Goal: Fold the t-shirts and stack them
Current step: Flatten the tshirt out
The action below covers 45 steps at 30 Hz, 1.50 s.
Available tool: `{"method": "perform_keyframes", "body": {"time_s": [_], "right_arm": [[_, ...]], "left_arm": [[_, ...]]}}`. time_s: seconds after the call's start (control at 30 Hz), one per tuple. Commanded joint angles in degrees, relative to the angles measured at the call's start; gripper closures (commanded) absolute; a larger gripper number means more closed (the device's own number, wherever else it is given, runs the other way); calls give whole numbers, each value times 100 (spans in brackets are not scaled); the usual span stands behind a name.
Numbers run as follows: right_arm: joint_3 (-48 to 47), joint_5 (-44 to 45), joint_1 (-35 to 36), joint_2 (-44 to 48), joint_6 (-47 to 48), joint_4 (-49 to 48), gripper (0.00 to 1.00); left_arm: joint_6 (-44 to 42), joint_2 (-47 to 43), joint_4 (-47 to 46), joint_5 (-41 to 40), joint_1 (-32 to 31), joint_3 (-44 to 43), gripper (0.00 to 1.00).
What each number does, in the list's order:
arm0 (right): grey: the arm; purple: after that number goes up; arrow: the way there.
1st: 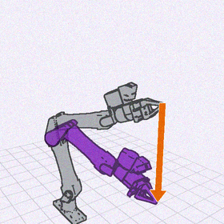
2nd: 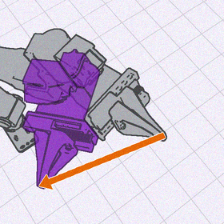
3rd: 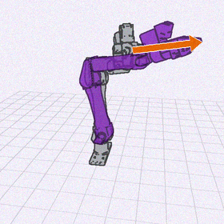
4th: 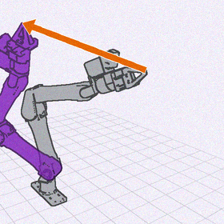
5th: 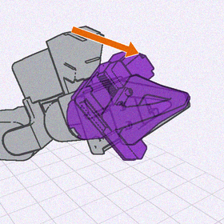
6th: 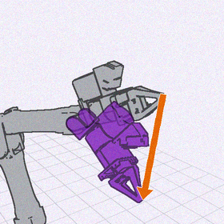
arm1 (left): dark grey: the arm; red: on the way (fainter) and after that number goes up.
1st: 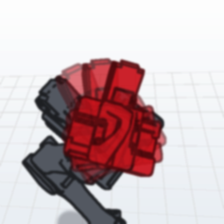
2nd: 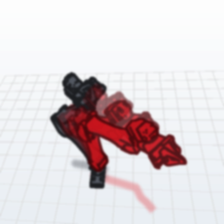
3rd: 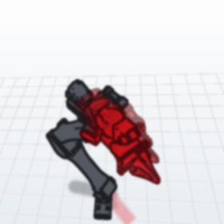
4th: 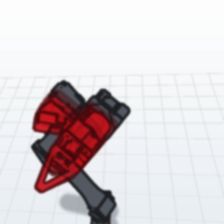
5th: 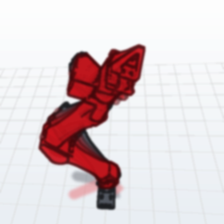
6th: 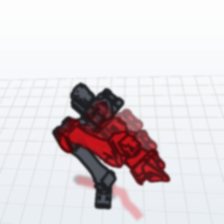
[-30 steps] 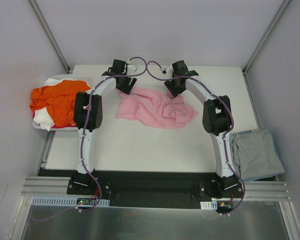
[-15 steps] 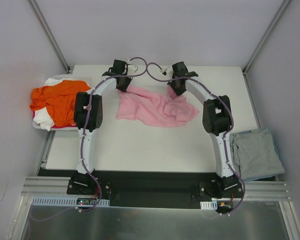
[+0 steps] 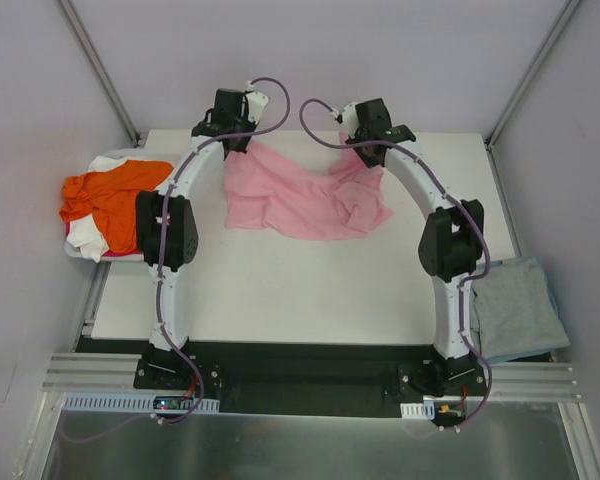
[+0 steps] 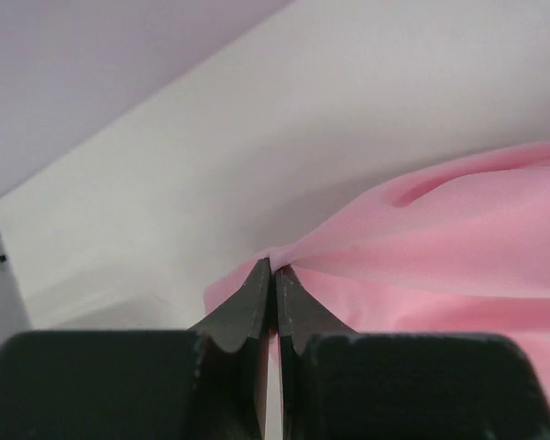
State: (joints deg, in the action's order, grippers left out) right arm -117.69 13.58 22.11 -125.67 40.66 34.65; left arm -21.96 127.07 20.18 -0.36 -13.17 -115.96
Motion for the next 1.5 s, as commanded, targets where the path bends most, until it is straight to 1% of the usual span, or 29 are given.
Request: {"method": "perform_keyframes", "body": {"time_s": [0.0,0.23,0.33,0.43,0.47,0.53,0.57,0.63,0.67,0.7,0.73,0.77,0.8,0.9,0.93,0.97,1.0,1.03,1.07,1.1,1.17,1.23,1.27,1.37,1.43,1.47], "right_arm": [[-535,627,-49,798,293,182,99],[-747,1014,-242,1158,557,279,99],[-528,1024,-382,1404,522,314,99],[200,866,-488,1904,355,279,99],[725,822,-488,2062,346,200,99],[1167,848,-506,2467,328,130,99],[1422,813,-506,2599,311,95,99],[2081,725,-506,2984,241,94,99],[2292,646,-506,3100,197,94,99],[2738,585,-506,3249,153,94,98],[2943,540,-497,3476,91,94,97],[3136,453,-497,3618,47,94,95],[3495,400,-506,3715,21,103,94],[3910,277,-497,4076,-120,226,89],[4120,242,-506,4155,-164,383,87],[4235,154,-497,4295,-225,462,78],[4332,92,-497,4383,-260,542,73],[4533,-65,-497,4454,-304,725,63],[4622,-153,-488,4611,-366,831,50],[4710,-207,-471,4691,-401,928,45],[4982,-321,-462,4858,-471,1148,38],[5159,-313,-444,5156,-498,1184,34],[5273,-313,-444,5236,-507,1193,29],[5291,-453,-436,5447,-560,1158,28],[5195,-593,-435,5430,-525,1105,28],[5151,-629,-444,5360,-498,1096,28]], "left_arm": [[-125,-850,-32,-351,-19,-453,100],[-248,-1289,-32,-649,60,-568,100],[-151,-1509,-32,-694,165,-454,100],[-151,-1869,-32,-676,183,37,100],[-160,-2078,-32,-658,192,343,100],[-160,-2282,-32,-571,183,652,100],[-169,-2483,-32,-544,174,993,100],[-186,-2843,-32,-439,157,1390,100],[-186,-2967,-32,-395,157,1827,100],[-221,-3099,-32,-342,148,2066,100],[-221,-3344,-41,-290,122,2304,100],[-221,-3468,-41,-220,113,2741,100],[-204,-3582,-41,-184,95,2954,100],[-116,-4013,-32,-79,60,3702,99],[-99,-4223,-32,-61,34,3869,96],[-125,-4338,-32,-78,-19,4201,92],[-151,-4452,-41,-104,-45,4361,88],[-151,-4671,-32,-139,-72,4519,66],[-160,-4778,-32,-140,-89,4782,53],[-169,-4883,-32,-148,-98,4906,44],[-204,-5156,-32,-175,-124,5257,40],[-195,-5384,-32,-175,-125,5478,37],[-178,-5429,-32,-166,-125,5514,31],[-169,-5438,-32,-87,-133,5453,31],[-160,-5211,-32,-61,-125,5287,31],[-134,-5096,-32,-69,-133,5068,31]]}}
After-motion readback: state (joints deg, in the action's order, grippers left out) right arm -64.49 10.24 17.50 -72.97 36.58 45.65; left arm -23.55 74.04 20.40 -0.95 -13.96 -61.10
